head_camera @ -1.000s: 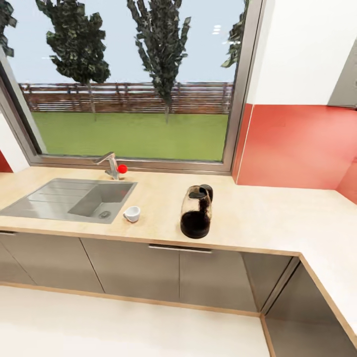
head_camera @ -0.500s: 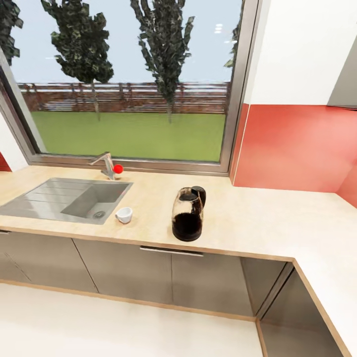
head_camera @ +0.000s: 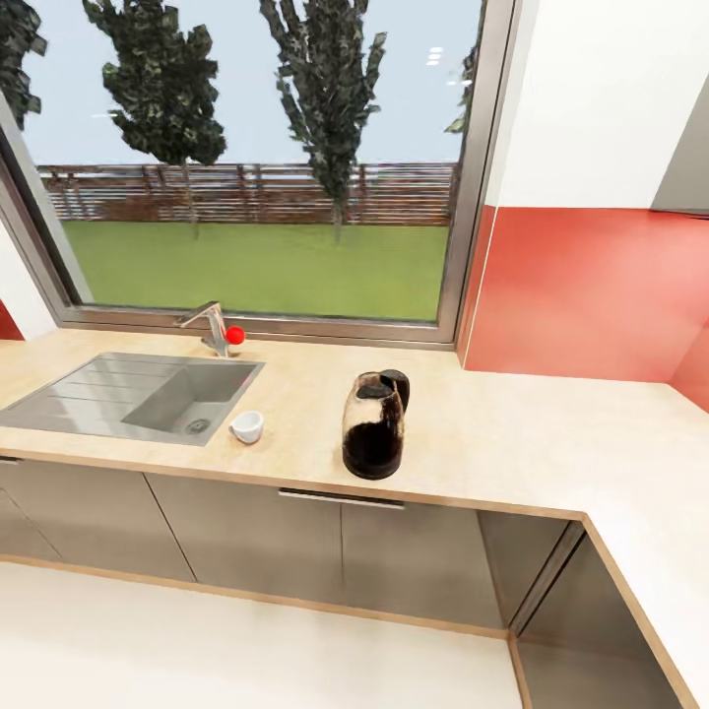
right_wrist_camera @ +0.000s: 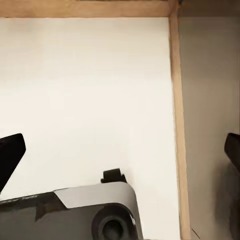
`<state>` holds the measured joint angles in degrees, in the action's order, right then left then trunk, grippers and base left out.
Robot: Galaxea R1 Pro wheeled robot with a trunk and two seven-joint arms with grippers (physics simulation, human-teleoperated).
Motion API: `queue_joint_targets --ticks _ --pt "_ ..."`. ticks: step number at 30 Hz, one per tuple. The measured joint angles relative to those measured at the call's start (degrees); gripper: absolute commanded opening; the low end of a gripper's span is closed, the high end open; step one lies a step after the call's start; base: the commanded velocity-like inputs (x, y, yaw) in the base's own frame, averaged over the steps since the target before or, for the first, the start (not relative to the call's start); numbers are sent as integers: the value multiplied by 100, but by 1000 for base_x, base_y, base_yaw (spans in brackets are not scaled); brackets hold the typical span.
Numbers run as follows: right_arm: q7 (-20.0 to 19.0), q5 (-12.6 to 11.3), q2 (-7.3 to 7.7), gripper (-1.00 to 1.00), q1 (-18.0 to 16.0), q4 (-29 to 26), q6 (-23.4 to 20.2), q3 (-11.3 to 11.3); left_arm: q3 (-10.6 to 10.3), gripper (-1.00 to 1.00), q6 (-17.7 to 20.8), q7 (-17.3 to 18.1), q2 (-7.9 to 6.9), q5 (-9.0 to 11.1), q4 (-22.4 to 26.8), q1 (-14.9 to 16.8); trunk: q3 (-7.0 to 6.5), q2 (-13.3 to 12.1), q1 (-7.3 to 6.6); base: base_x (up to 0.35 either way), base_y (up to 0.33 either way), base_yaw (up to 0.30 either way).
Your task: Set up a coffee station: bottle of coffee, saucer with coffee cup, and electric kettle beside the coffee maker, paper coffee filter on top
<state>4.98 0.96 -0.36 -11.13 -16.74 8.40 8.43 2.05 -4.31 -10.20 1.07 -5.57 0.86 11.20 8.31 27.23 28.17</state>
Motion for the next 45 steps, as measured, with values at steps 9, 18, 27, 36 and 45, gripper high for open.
queue_joint_targets --ticks 9,18,27,36,45 --pt "-370 305 30 100 -1 -2353 1558 -981 0 100 0 1 -40 -1 -27 0 0 0 0 0 0 0" --pt "-379 276 -10 100 0 -5030 1561 -1046 8 100 1 -5 -106 -3 -27 -93 0 -1 0 0 0 0" --pt "-468 271 -8 100 0 -6431 -13 -1078 8 100 1 -5 -107 -8 -26 -97 0 0 0 0 0 0" --pt "-2336 302 246 100 -76 -6693 -545 -1003 8 100 8 -5 -100 -8 -31 -99 0 0 0 0 0 0" --pt "-3334 291 760 100 -180 -6682 -663 -736 9 100 28 -21 -104 -16 -34 -194 0 0 0 0 0 0"
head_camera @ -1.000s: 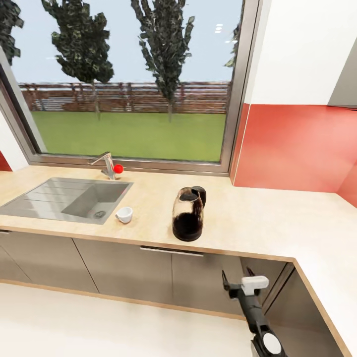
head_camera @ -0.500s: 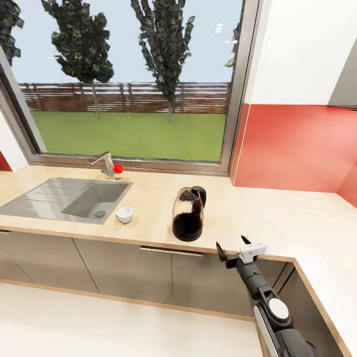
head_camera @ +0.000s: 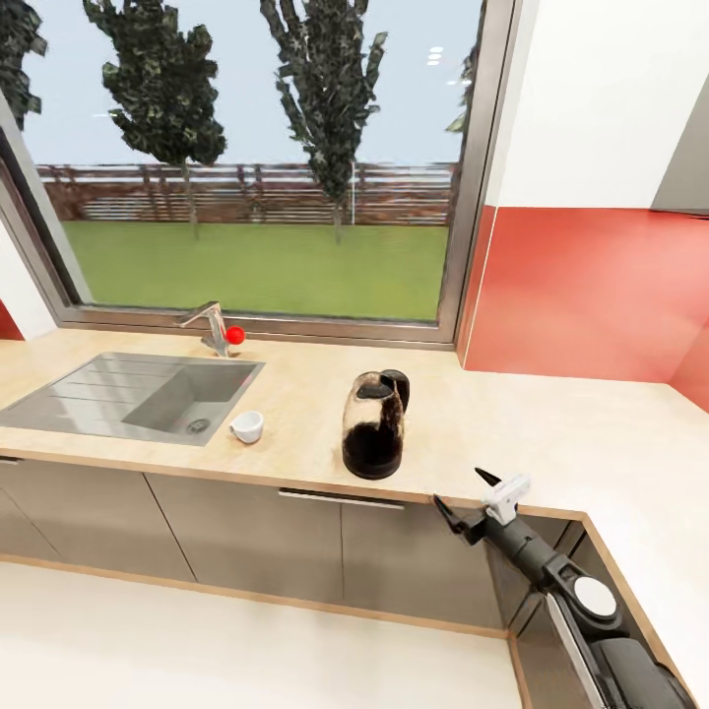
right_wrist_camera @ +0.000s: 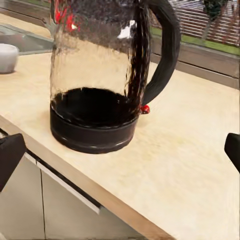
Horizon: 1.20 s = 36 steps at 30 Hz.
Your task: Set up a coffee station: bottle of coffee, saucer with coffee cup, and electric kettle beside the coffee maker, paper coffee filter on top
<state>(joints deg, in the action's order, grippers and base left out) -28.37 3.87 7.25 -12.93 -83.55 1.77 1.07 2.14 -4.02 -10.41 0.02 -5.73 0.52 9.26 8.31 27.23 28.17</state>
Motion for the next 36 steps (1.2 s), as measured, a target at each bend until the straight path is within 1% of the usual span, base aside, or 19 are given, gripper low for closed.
queue_joint_targets --ticks 1,4,7,8,9,11,13,18,20,25,36 --pt "-28 -3 9 100 -1 0 0 76 0 100 2 0 -1 0 0 -2 0 0 0 0 0 0" --pt "-136 -17 36 100 -3 8 -4 518 3 100 33 -2 -7 -5 0 -7 0 0 0 21 0 0" --pt "-155 -18 35 100 -3 18 -8 611 4 100 66 -33 -11 -8 0 -8 0 0 -2 143 0 0" --pt "-154 -19 31 100 -3 13 -10 621 2 100 75 -66 -11 -8 -2 -8 0 0 -2 0 0 0" --pt "-186 -24 -2 100 2 -4 -39 589 -21 100 105 -92 20 -10 -7 -40 0 -6 3 0 0 0" --pt "-250 -35 -41 100 4 -8 -62 576 -11 100 171 -115 -10 0 -49 -106 0 -1 0 12 0 0" --pt "-258 -40 -58 100 5 -6 -47 577 -1 100 188 -80 -54 3 -62 -165 0 0 -1 140 0 0" --pt "-271 -44 -80 100 6 4 -40 578 7 100 337 -87 -213 8 -66 -189 0 0 -3 294 0 0" --pt "-273 -44 -81 100 6 4 -41 577 9 100 396 -91 -237 8 -68 -191 0 1 -3 328 0 0" --pt "-274 -44 -89 100 6 7 -41 570 8 100 541 -93 -250 8 -68 -192 1 1 -3 335 0 0" --pt "-277 -46 -84 100 6 8 -41 584 15 100 545 -92 -249 16 -67 -193 1 1 -3 337 0 0"
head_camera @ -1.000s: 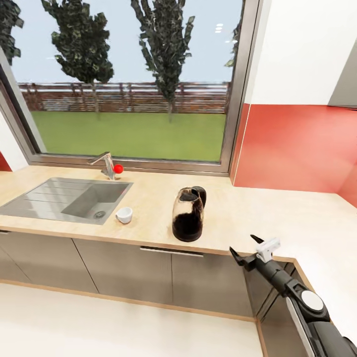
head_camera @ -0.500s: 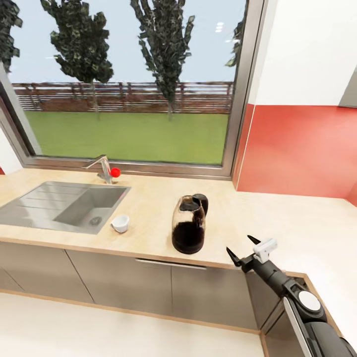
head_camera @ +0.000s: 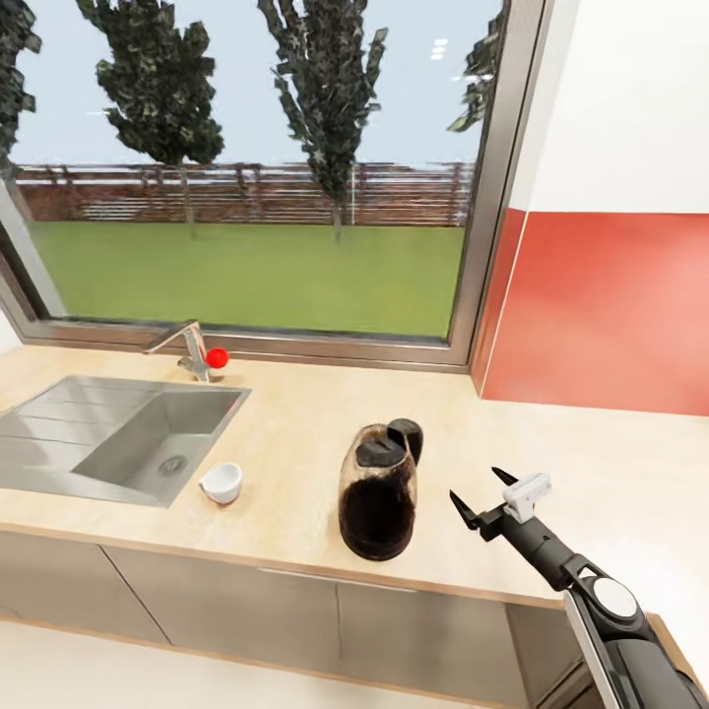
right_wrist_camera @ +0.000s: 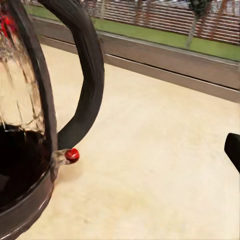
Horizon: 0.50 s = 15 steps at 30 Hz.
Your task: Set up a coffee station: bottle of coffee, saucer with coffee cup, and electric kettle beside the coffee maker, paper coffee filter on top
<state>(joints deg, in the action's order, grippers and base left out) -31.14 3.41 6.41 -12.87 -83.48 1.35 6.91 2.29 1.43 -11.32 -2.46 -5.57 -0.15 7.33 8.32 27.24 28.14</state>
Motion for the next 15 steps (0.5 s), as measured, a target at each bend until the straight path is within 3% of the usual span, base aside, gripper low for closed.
queue_joint_targets --ticks 5,11,15 --pt "-80 6 19 100 0 96 -1 11 -4 100 0 1 0 1 0 -3 0 -1 1 271 0 0" --pt "-404 8 205 100 -49 336 -6 88 -7 100 0 -2 8 1 -1 -9 0 -1 3 34 0 0" --pt "-429 7 279 100 -293 361 -98 90 -8 100 0 -2 8 1 -2 -10 -1 -1 3 4 0 0"
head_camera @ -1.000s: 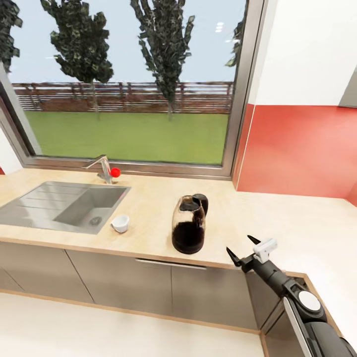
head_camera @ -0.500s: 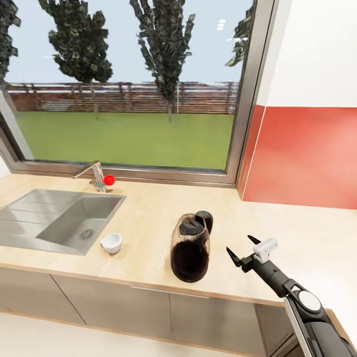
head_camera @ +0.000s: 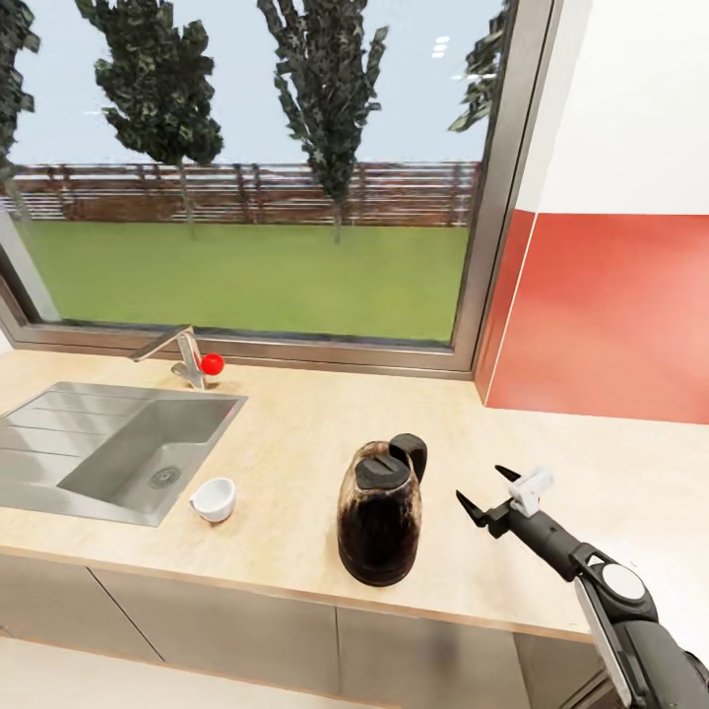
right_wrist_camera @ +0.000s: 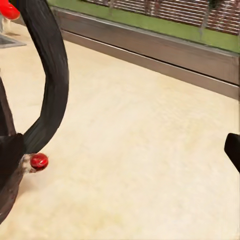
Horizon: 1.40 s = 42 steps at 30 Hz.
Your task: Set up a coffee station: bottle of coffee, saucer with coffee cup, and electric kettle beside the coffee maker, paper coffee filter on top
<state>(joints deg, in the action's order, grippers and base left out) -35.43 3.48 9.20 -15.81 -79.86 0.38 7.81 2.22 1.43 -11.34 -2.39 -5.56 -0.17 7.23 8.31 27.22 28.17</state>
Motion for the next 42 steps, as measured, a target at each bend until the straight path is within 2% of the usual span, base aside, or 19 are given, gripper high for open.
queue_joint_targets --ticks 2,5,7,10,13,17,20,21,24,42 --pt "-7 -2 23 100 -331 147 -398 0 0 100 0 0 1 -4 -2 -5 -1 -1 0 0 0 0" --pt "-48 -6 29 100 -679 344 -761 0 0 100 0 0 1 -4 -6 -12 -1 -1 0 0 0 0" --pt "-188 -4 30 100 -834 449 -847 -1 0 100 0 0 1 -4 -6 -14 0 0 0 0 0 0" --pt "-640 7 36 100 -1152 717 -916 -1 0 100 0 0 1 -3 -7 -16 0 0 0 0 0 0" --pt "-779 4 99 100 -1316 823 -927 -1 0 100 0 0 1 -1 -7 -16 0 0 0 0 0 0" --pt "-842 -2 219 100 -1392 873 -935 -4 0 100 0 0 5 -1 -6 -16 0 0 0 0 0 0" --pt "-1325 2 274 100 -1427 996 -933 -6 0 100 0 0 14 -3 -2 -16 0 0 0 0 0 0" --pt "-1606 13 283 100 -1465 1035 -926 -4 0 100 0 0 16 -2 -1 -16 0 0 0 0 0 0" --pt "-1874 23 291 100 -1528 1073 -918 -2 0 100 5 0 24 -2 1 -16 0 0 0 0 0 0" --pt "-1969 34 297 100 -1555 1344 -915 -2 3 100 7 8 19 0 1 -16 0 0 -1 50 0 0"
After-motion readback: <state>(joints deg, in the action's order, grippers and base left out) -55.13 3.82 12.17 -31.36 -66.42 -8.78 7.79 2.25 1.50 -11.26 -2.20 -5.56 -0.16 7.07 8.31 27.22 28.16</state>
